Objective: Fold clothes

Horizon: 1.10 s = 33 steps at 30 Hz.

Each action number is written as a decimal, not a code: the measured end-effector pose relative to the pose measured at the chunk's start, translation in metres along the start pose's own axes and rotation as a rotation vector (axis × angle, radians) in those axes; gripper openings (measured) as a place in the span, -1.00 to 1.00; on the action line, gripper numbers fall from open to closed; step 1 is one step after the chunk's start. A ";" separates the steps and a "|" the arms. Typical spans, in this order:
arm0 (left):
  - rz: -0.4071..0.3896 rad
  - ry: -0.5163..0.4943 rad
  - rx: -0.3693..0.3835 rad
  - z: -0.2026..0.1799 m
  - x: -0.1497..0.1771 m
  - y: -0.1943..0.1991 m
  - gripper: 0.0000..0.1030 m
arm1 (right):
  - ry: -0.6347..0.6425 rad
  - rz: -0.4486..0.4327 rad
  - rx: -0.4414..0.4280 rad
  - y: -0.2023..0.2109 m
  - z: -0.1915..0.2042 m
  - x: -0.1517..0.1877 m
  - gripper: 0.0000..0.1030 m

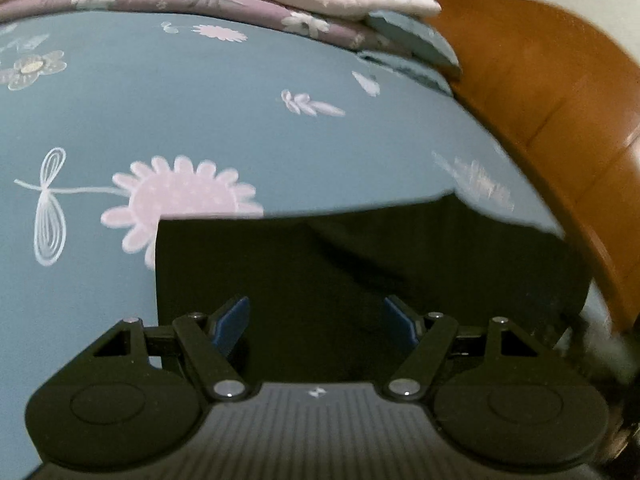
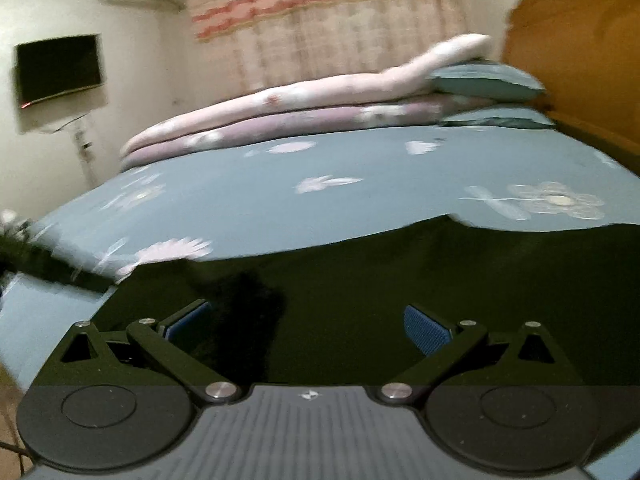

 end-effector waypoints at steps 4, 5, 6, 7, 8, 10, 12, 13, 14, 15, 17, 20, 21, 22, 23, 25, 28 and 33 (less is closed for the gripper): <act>0.024 -0.014 0.018 -0.006 0.024 -0.005 0.42 | -0.067 0.084 0.087 -0.010 -0.043 0.007 1.00; 0.032 -0.012 0.012 -0.005 0.028 -0.008 0.42 | -0.085 0.111 0.103 -0.013 -0.051 0.012 1.00; 0.041 -0.007 0.004 -0.003 0.033 -0.010 0.42 | -0.105 0.140 0.116 -0.017 -0.057 0.018 1.00; 0.040 -0.002 0.001 -0.002 0.036 -0.011 0.42 | -0.125 0.159 0.122 -0.020 -0.062 0.023 1.00; 0.026 -0.001 0.005 -0.001 0.037 -0.011 0.46 | -0.131 0.158 0.122 -0.021 -0.064 0.026 1.00; 0.010 0.000 0.019 -0.002 0.039 -0.010 0.52 | -0.104 0.164 0.132 -0.023 -0.062 0.030 1.00; 0.005 0.001 0.021 -0.002 0.040 -0.010 0.54 | -0.068 0.176 0.151 -0.026 -0.060 0.035 1.00; 0.004 0.002 0.021 -0.002 0.040 -0.010 0.55 | -0.048 0.182 0.162 -0.027 -0.058 0.037 1.00; 0.003 0.007 0.023 -0.002 0.040 -0.010 0.56 | -0.026 0.188 0.174 -0.028 -0.056 0.039 1.00; 0.001 0.014 0.026 -0.002 0.040 -0.010 0.56 | -0.006 0.191 0.184 -0.028 -0.054 0.040 1.00; -0.004 0.028 0.031 -0.001 0.040 -0.010 0.57 | 0.015 0.191 0.197 -0.029 -0.053 0.042 1.00; -0.004 0.029 0.031 -0.001 0.040 -0.009 0.58 | 0.024 0.202 0.193 -0.024 -0.052 0.043 1.00; -0.002 0.028 0.029 -0.001 0.040 -0.009 0.58 | 0.033 0.206 0.190 -0.022 -0.051 0.043 1.00; -0.003 0.029 0.024 -0.001 0.040 -0.008 0.58 | 0.026 0.198 0.188 -0.019 -0.054 0.039 1.00; -0.011 0.027 0.014 -0.002 0.039 -0.006 0.56 | 0.011 0.184 0.186 -0.015 -0.057 0.034 1.00; -0.044 -0.006 0.006 -0.007 0.037 0.001 0.56 | -0.019 0.156 0.183 -0.008 -0.064 0.023 1.00; -0.053 -0.042 0.007 -0.018 0.034 0.002 0.57 | -0.064 0.113 0.178 0.003 -0.075 0.008 1.00; -0.026 -0.055 0.010 -0.033 0.037 -0.006 0.57 | -0.163 0.056 0.205 0.013 -0.110 -0.014 1.00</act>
Point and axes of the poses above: each gripper's, at about its wrist camera, not at the fingertips, and y roughly against the way its jaws point, z to its left, x to its underside, the point moved 10 cm from there along -y, roughly the way its jaws point, and after that the axes turned 7 degrees about -x, right-handed, at the moved point
